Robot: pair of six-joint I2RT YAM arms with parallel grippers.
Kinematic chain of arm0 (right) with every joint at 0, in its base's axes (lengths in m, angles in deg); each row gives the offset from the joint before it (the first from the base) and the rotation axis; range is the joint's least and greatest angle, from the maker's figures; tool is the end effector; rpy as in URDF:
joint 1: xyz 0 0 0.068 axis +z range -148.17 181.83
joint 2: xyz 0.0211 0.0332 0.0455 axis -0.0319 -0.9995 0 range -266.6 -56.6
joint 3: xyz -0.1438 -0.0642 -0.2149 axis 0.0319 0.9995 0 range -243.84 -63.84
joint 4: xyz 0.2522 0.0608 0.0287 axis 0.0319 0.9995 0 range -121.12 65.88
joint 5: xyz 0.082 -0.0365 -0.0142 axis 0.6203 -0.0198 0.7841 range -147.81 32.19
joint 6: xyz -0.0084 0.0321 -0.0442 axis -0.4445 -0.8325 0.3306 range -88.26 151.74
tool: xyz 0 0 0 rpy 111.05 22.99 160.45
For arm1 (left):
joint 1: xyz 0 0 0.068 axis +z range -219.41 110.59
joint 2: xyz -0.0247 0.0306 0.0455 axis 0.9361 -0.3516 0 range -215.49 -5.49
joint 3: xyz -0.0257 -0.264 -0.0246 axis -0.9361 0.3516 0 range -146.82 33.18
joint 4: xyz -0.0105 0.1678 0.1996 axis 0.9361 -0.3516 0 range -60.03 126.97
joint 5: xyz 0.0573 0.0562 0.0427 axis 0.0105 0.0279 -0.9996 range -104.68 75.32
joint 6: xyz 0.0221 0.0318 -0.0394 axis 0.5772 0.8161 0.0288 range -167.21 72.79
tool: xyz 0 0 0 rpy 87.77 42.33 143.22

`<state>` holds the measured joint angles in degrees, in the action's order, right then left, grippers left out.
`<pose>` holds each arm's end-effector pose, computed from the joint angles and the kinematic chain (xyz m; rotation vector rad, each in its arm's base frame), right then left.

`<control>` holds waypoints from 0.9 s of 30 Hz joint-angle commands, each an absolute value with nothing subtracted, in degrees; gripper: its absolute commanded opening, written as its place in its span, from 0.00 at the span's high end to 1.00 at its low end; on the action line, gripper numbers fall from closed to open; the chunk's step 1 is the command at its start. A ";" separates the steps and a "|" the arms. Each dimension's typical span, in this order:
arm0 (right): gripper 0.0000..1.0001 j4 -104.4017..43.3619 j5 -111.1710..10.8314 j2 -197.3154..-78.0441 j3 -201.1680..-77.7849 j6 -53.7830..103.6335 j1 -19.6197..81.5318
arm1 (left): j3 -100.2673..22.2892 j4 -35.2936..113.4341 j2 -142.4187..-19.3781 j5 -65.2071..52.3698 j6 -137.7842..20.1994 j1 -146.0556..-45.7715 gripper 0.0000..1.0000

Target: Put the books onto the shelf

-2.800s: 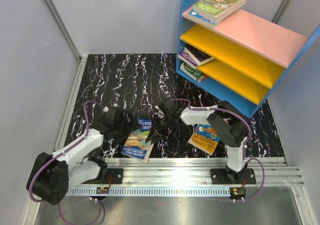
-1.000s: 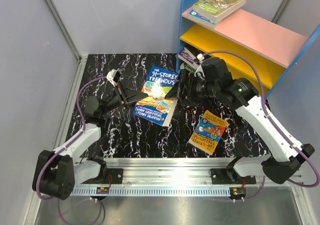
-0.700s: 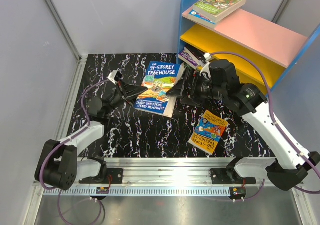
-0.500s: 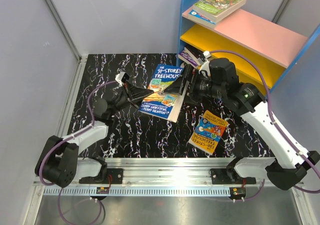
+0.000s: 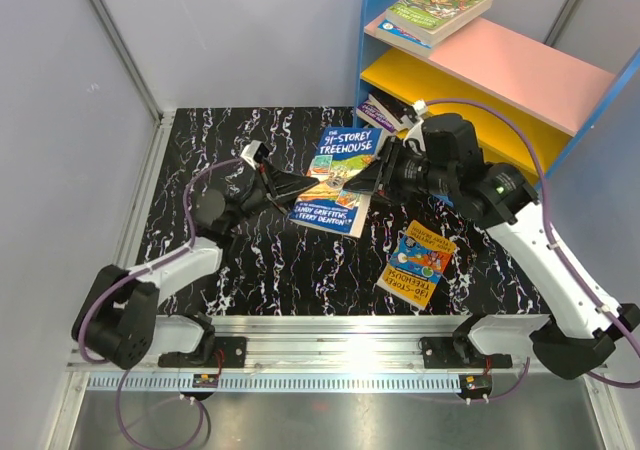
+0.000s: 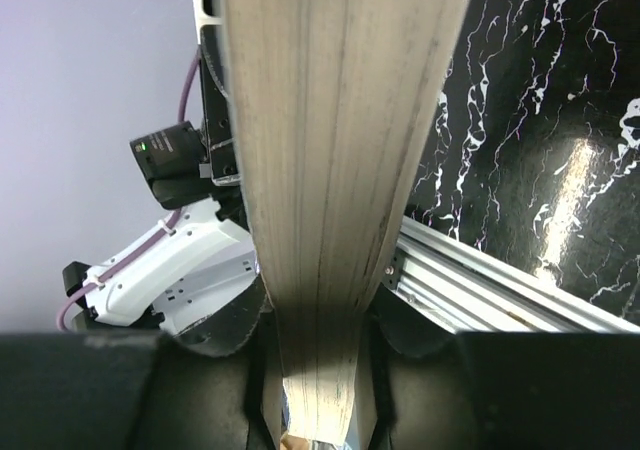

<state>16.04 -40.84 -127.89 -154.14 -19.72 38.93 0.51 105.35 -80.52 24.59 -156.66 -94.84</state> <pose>0.1896 0.1572 0.4417 0.0827 2.2877 1.1971 0.2312 -0.1361 0.2870 -0.3525 1.6200 -2.3258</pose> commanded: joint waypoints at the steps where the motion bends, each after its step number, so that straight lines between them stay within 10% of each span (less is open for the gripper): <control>1: 1.00 25.90 -47.17 -126.73 -164.54 -14.85 36.91 | -6.18 90.88 -72.83 29.52 -138.69 -94.81 0.97; 6: 1.00 43.80 -44.72 -134.72 -188.21 -5.03 25.85 | -19.79 49.07 -67.55 27.25 -115.18 -94.81 0.79; 12: 1.00 61.15 -37.02 -153.25 -220.77 3.17 6.87 | -18.95 50.92 -67.46 27.77 -114.79 -94.64 0.76; 18: 1.00 48.02 -18.36 -149.86 -205.55 -1.21 -10.99 | -19.37 54.98 -68.68 25.75 -117.26 -94.73 0.86; 27: 1.00 44.99 -14.39 -148.88 -205.42 -3.41 -11.27 | -34.14 57.01 -80.63 27.42 -117.44 -96.13 1.00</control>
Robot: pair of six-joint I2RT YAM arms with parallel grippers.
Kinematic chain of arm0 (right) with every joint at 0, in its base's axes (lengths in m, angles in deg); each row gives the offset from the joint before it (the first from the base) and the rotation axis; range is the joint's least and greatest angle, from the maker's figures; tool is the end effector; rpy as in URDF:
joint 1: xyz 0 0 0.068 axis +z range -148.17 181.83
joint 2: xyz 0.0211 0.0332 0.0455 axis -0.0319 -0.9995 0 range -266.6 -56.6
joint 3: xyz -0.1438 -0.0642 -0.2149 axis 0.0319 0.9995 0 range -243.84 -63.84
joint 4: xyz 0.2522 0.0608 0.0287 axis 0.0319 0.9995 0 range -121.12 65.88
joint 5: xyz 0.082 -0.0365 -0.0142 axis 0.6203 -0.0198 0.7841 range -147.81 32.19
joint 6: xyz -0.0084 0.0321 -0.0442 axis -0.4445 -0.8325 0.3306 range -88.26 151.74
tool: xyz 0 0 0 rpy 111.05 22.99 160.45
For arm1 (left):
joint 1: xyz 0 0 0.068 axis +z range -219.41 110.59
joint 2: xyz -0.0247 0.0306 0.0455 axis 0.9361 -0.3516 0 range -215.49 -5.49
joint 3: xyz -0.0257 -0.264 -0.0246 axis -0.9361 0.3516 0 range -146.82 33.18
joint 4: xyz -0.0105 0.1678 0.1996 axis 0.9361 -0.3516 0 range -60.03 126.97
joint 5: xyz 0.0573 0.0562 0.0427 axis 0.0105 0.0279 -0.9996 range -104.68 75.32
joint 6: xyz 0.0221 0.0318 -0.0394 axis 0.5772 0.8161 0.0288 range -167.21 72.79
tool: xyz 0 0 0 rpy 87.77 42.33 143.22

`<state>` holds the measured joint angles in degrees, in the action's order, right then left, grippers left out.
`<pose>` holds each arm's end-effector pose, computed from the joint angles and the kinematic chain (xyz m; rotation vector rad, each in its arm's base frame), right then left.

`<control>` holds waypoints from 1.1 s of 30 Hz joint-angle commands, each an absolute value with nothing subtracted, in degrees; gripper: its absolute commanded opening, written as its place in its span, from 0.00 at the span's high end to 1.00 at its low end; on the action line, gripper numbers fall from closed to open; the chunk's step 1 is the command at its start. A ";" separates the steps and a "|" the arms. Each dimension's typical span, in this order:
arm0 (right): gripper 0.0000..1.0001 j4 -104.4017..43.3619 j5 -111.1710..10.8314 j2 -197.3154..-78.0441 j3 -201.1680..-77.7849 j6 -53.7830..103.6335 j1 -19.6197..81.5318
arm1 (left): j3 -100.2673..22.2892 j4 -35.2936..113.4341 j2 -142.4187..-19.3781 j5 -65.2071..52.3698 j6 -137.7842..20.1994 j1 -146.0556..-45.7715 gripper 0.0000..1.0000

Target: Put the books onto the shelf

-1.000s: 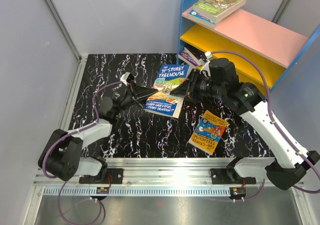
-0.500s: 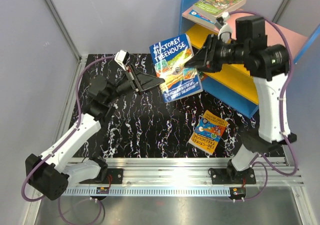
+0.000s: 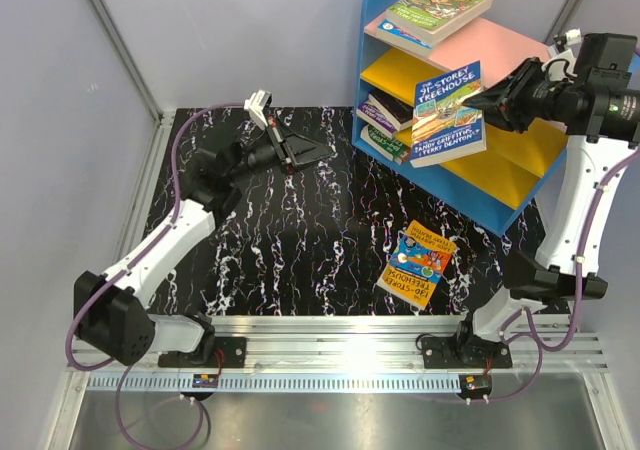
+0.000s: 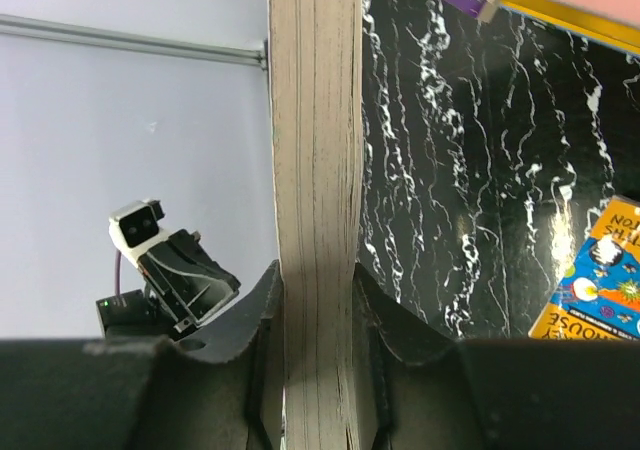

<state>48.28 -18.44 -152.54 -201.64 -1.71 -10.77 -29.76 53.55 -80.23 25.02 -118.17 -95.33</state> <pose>0.2691 -0.0357 0.5145 0.4996 2.1596 0.9627 0.2651 -0.1554 0.3791 -0.0348 1.8268 -1.7912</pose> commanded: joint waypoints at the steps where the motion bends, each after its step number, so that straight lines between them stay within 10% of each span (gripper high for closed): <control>1: 1.00 45.08 -14.22 -149.06 -206.04 -3.76 -11.53 | -34.23 57.18 -81.25 27.42 -117.44 -96.57 1.00; 33: 0.99 23.83 -14.21 -162.59 -218.18 -26.26 -36.67 | -24.48 47.43 -76.95 33.66 -111.46 -97.54 1.00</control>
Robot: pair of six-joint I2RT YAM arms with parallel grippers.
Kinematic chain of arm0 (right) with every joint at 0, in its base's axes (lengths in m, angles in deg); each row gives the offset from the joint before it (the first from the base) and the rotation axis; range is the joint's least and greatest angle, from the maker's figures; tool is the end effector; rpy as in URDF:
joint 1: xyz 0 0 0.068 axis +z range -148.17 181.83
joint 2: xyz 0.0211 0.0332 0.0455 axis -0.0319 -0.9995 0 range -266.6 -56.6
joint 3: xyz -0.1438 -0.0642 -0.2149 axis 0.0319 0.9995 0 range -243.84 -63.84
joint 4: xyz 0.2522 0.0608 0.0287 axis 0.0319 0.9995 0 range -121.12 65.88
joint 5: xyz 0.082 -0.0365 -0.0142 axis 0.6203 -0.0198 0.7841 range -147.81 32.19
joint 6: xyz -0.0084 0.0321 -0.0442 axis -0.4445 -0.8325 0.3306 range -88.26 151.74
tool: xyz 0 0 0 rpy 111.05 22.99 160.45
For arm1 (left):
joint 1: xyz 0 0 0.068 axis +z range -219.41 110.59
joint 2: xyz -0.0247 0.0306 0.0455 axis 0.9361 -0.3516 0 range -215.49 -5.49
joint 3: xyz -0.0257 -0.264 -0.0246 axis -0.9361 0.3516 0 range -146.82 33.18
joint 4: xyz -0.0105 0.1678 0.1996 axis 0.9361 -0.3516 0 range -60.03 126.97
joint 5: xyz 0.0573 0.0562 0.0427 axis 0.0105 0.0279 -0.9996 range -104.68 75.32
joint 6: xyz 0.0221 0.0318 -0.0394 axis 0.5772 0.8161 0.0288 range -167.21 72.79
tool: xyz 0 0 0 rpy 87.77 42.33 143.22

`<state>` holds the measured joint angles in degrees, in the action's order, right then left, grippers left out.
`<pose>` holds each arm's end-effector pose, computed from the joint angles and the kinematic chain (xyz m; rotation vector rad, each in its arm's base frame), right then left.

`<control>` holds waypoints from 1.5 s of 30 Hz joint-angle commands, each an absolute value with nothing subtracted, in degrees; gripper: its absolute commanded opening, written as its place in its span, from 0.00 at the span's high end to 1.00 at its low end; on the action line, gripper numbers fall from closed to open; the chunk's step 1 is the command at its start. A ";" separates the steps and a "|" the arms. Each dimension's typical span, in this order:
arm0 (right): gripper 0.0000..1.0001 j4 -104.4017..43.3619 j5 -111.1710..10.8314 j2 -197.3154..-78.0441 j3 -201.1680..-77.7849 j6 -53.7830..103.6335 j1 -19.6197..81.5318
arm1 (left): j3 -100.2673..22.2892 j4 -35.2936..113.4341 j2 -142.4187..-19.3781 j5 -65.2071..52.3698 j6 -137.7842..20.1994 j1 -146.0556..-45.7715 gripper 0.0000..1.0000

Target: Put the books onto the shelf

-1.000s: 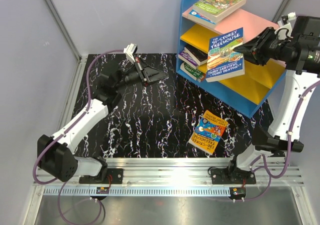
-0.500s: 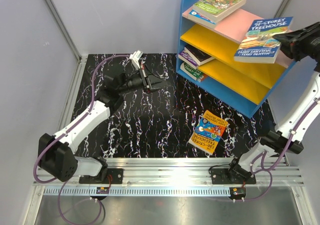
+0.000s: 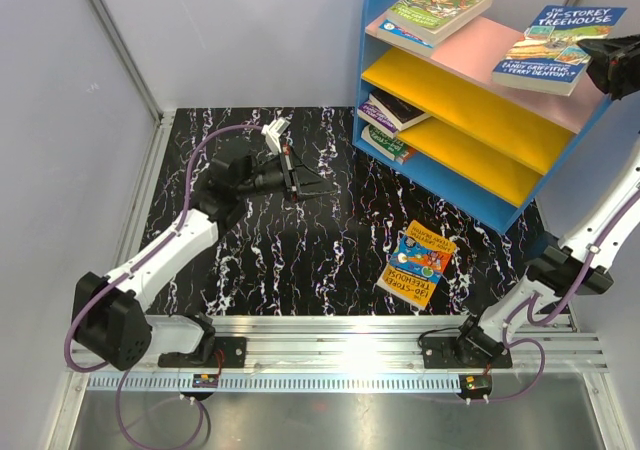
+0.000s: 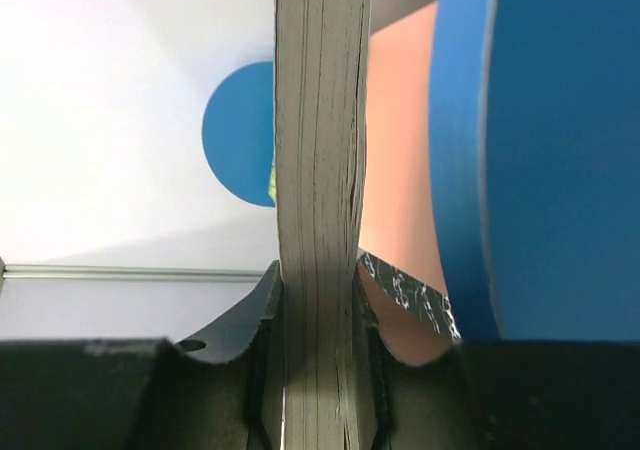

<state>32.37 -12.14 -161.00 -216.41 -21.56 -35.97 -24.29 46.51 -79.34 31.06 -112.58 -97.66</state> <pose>0.2529 -0.1620 0.5585 0.8617 1.6386 0.9168 0.2510 -0.1653 0.3374 0.0701 2.0484 -1.7961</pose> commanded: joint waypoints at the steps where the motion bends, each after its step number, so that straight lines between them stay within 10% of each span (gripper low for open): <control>1: 1.00 23.03 -14.65 -163.03 -218.53 -26.70 -36.67 | -24.48 47.43 -76.95 33.92 -111.46 -97.54 1.00; 6: 0.99 23.02 -16.32 -165.58 -221.25 -25.84 -36.58 | -24.21 46.99 -76.51 34.36 -111.37 -97.45 1.00; 21: 0.09 27.69 -28.63 -163.21 -219.94 -18.62 -37.98 | -23.51 45.93 -76.16 35.68 -111.20 -96.84 0.98; 32: 0.00 27.43 -28.39 -158.47 -216.35 -16.51 -39.22 | -23.60 45.40 -76.07 35.68 -110.49 -96.66 0.98; 38: 0.12 19.44 -17.47 -147.06 -200.89 -15.47 -34.05 | -25.79 44.79 -78.26 35.50 -108.91 -96.66 0.98; 42: 0.04 23.11 -20.98 -139.78 -196.24 -12.03 -19.04 | -29.92 39.53 -80.98 35.59 -103.32 -96.84 0.87; 45: 0.00 19.00 -30.16 -128.90 -171.36 -14.30 -3.61 | -32.73 30.06 -82.75 34.98 -96.55 -97.10 0.51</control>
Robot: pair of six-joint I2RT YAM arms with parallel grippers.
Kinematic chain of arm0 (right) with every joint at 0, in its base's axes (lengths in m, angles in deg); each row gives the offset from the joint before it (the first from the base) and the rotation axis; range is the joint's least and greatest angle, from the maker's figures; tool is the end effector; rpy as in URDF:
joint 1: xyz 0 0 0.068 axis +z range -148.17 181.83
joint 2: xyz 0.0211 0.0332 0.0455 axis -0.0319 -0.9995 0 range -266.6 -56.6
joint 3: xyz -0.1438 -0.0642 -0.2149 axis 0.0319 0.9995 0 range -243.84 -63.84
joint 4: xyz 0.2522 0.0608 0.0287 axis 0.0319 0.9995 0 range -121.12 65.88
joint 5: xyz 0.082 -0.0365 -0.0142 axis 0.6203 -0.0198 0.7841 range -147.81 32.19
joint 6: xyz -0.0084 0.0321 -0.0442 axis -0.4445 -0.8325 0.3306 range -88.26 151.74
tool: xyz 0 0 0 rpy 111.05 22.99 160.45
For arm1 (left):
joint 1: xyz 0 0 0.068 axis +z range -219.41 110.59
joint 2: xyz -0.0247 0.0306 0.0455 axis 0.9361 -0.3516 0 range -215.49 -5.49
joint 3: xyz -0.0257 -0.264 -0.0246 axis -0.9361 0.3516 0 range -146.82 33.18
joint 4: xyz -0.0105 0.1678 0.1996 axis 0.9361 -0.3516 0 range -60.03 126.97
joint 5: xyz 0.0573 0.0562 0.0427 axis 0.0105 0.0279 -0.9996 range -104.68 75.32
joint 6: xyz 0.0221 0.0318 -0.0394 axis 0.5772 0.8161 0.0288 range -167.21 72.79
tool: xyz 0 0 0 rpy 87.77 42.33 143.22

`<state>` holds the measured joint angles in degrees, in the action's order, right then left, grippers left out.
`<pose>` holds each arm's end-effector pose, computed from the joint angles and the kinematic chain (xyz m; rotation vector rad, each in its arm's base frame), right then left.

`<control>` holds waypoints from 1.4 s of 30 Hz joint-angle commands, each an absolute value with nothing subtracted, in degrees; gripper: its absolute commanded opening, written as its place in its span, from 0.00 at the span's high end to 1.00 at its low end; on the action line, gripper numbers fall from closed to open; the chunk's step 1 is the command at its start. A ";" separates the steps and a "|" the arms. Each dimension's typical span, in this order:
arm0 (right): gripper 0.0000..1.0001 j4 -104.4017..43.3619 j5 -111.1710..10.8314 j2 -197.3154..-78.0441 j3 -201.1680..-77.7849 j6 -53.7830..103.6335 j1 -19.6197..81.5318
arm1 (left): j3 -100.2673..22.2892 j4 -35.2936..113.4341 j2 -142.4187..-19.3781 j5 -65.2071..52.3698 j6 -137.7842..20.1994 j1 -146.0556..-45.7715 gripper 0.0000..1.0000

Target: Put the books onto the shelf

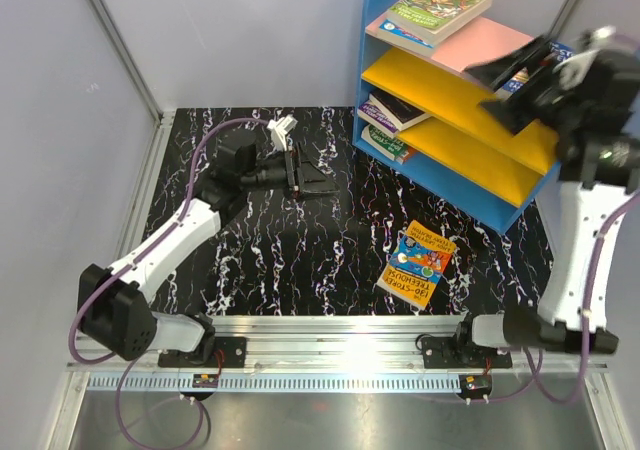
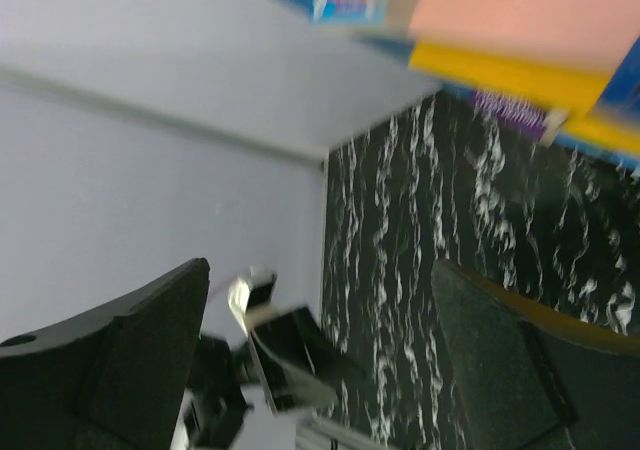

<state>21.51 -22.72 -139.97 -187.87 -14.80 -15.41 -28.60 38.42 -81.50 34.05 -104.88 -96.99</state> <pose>0.2348 -0.0502 0.5522 0.5516 1.7474 0.9067 0.2581 -0.1665 0.3395 0.1785 2.1081 -1.7391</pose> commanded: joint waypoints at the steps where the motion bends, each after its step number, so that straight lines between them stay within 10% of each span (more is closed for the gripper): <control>1: 0.00 18.37 -32.47 -125.89 -165.76 -14.58 0.73 | -32.56 30.02 -82.84 34.37 -95.30 -97.10 0.44; 4: 0.00 21.60 -40.47 -118.57 -152.21 -15.54 15.42 | -31.08 25.20 -81.70 29.89 -91.60 -97.27 0.29; 5: 0.00 25.80 -44.50 -118.04 -145.39 -16.59 18.24 | -29.85 23.71 -81.52 28.92 -90.90 -97.36 0.02; 14: 0.00 38.67 -69.23 -110.74 -118.71 -31.10 26.00 | -29.30 13.78 -88.62 16.97 -82.99 -103.32 0.01; 42: 0.14 10.02 -59.31 -122.68 -96.71 -27.59 9.48 | -51.99 24.47 -131.79 23.61 -89.65 -121.97 0.01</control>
<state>14.88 -60.53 -120.67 -96.94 -27.02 9.69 -53.67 19.73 -129.06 18.47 -86.74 -121.05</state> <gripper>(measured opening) 0.883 0.987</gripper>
